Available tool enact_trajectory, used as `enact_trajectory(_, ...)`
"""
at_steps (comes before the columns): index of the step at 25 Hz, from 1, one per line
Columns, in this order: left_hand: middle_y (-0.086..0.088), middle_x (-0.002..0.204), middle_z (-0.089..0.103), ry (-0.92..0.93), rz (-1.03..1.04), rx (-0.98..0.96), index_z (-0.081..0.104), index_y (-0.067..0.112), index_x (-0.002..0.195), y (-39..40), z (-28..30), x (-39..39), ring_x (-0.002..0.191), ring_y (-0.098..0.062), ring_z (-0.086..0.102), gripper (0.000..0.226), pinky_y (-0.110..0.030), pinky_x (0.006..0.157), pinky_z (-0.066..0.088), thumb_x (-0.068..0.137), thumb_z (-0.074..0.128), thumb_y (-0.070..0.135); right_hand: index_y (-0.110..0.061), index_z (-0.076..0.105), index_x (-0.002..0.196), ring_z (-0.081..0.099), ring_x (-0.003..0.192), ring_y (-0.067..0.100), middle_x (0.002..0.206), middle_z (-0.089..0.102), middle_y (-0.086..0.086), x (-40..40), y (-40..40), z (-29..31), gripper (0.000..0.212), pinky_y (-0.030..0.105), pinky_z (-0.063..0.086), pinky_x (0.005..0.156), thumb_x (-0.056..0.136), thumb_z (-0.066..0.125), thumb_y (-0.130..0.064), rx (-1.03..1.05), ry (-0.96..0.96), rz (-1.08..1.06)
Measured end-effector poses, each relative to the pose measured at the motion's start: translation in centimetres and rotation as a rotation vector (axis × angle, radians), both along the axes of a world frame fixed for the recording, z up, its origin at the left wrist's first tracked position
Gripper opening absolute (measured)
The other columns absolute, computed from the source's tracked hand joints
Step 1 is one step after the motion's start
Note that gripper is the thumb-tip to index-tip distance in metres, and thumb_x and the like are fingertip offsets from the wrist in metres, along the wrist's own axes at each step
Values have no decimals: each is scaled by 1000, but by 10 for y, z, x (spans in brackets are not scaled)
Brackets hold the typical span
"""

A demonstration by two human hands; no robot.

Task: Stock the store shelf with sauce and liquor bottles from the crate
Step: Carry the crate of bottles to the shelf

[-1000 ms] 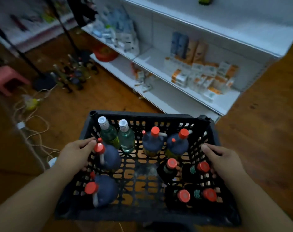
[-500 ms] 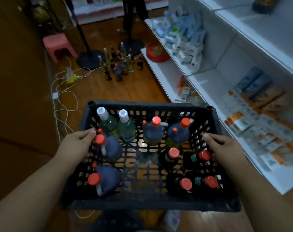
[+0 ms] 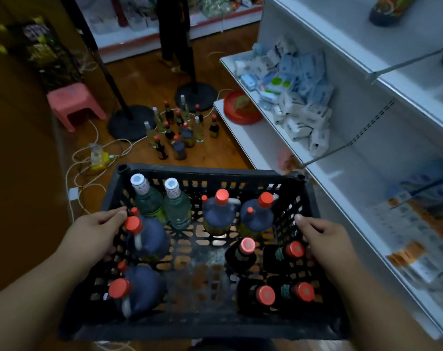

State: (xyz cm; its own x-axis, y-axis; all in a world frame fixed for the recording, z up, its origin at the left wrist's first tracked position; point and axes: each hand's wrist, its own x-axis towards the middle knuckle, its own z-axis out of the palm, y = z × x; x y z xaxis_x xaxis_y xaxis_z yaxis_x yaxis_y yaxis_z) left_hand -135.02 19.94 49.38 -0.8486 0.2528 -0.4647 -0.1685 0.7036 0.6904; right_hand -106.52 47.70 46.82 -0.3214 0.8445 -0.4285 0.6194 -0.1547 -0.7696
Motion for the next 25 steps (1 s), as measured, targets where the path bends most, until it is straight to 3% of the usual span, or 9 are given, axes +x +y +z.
enact_trajectory(4,-5,83,63,9,26,17,69,39,108,45,5,-69,64,-28,58,19,-36,62,50,96,56,42,-26,78,92,53,40,16,52,62,-6,-79,51,-5,21,30,50,46,90,66,-43,6,-2,20)
enact_trajectory(11,-9,99,66,2,-93,34,69,30,118,127,-17,-228,75,-28,62,32,-33,65,51,95,54,47,-20,75,88,58,50,28,79,69,23,-213,102,-5,29,35,54,50,91,62,-45,33,-65,-76)
enact_trajectory(14,-14,104,71,-6,-225,24,69,31,119,171,-30,-302,89,-34,66,34,-41,78,56,94,55,49,-19,76,84,56,48,27,82,69,26,-259,107,-8,28,35,53,50,92,62,-43,35,-57,-214)
enact_trajectory(18,-12,105,72,-28,-390,28,69,34,118,232,-38,-362,94,-34,67,29,-46,86,56,95,56,45,-26,74,76,59,52,27,74,70,19,-282,108,-18,30,37,53,57,91,61,-48,-25,-91,-359)
enact_trajectory(22,-11,104,66,-53,-557,-23,68,31,119,324,-54,-389,85,-31,63,29,-35,70,54,97,54,41,-25,74,73,57,50,23,61,66,8,-285,121,-55,32,39,53,58,89,62,-50,-47,-88,-571)
enact_trajectory(25,-9,115,68,-52,-725,-87,66,40,118,380,-83,-393,100,-34,64,27,-39,81,55,96,53,46,-23,61,59,50,52,24,51,53,0,-282,130,-95,44,30,41,56,90,57,-54,-85,-112,-612)
